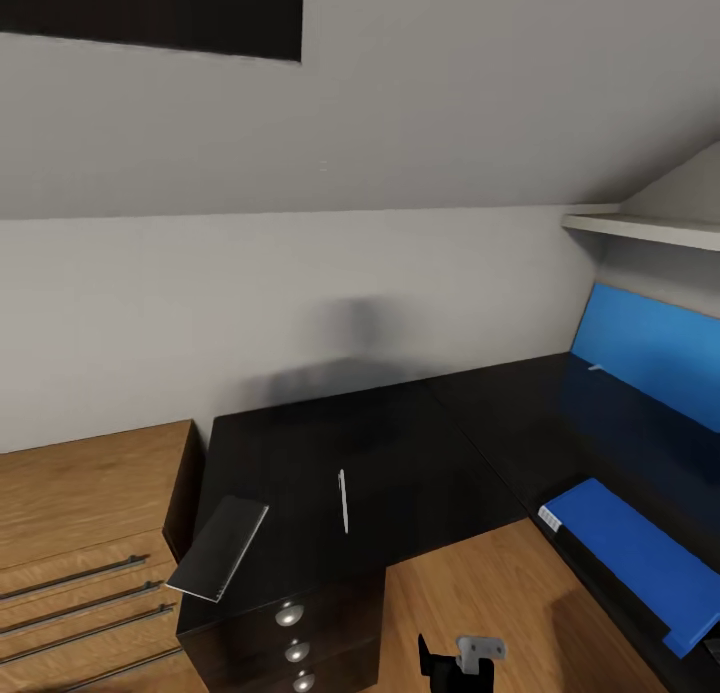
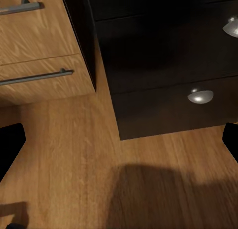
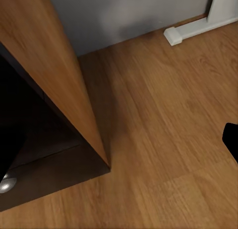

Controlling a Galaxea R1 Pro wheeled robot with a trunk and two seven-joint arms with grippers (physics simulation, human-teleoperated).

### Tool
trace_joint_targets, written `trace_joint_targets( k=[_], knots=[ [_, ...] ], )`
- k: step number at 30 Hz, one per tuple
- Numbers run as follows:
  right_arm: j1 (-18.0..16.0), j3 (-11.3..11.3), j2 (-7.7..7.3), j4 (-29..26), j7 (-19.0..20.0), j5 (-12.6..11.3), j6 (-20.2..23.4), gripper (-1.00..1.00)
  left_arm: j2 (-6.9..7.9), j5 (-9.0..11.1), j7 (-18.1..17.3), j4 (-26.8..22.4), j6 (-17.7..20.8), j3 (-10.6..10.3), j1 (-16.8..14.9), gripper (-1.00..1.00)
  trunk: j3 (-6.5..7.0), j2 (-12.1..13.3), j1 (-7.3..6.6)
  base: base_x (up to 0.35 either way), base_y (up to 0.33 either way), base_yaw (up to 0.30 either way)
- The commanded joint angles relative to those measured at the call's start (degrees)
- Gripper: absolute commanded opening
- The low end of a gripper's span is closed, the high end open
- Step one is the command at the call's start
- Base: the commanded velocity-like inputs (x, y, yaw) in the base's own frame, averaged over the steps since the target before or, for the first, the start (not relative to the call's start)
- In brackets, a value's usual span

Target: In the bedroom, organize the workspace by keeping the computer under the desk, ensuring the monitor is on the desk, placing the keyboard on the desk next to the monitor, placing the mouse on the desk next to the keyboard, moving the folder from the swivel chair onto the desk next to the mouse, stacking the notebook on top of the folder with the pen on top of the notebook, and positioning the swivel chair next to the desk.

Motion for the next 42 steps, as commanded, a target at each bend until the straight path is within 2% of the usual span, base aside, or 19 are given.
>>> trace_joint_targets(
  k=[1,13,15,18,23,42],
  knots=[
    [0.0,0.5,-0.01,0.1,0.0,-0.6,-0.2,1.00,-0.01,-0.6,0.5,0.0,-0.1,0.1,0.0,1.00,-0.06,0.0,0.00,0.000,0.000,0.000],
    [0.0,0.5,0.31,0.1,0.1,-1.1,-0.1,1.00,-0.01,-0.6,0.5,0.0,-0.1,0.1,0.0,1.00,-0.06,0.0,0.00,0.000,0.000,0.000],
    [0.0,0.5,0.57,0.1,0.0,-1.2,-0.1,1.00,-0.01,-0.6,0.5,0.0,-0.1,0.1,0.0,1.00,-0.06,0.0,0.00,0.000,0.000,0.004],
    [-0.1,0.4,1.82,0.1,-0.1,-1.1,-0.2,1.00,-0.01,-0.6,0.5,0.0,-0.1,0.1,0.0,1.00,-0.06,0.0,0.00,0.000,0.000,0.097],
    [-0.1,0.3,2.48,0.1,-0.2,-1.1,-0.2,1.00,-0.01,-0.6,0.5,0.0,-0.1,0.1,0.0,1.00,-0.06,0.0,0.00,0.000,0.000,0.218],
    [-0.1,0.3,2.54,0.1,-0.2,-1.0,-0.2,1.00,-0.01,-0.6,0.5,0.0,-0.1,0.0,0.0,1.00,-0.06,0.0,0.00,0.000,0.000,0.275]
  ],
)
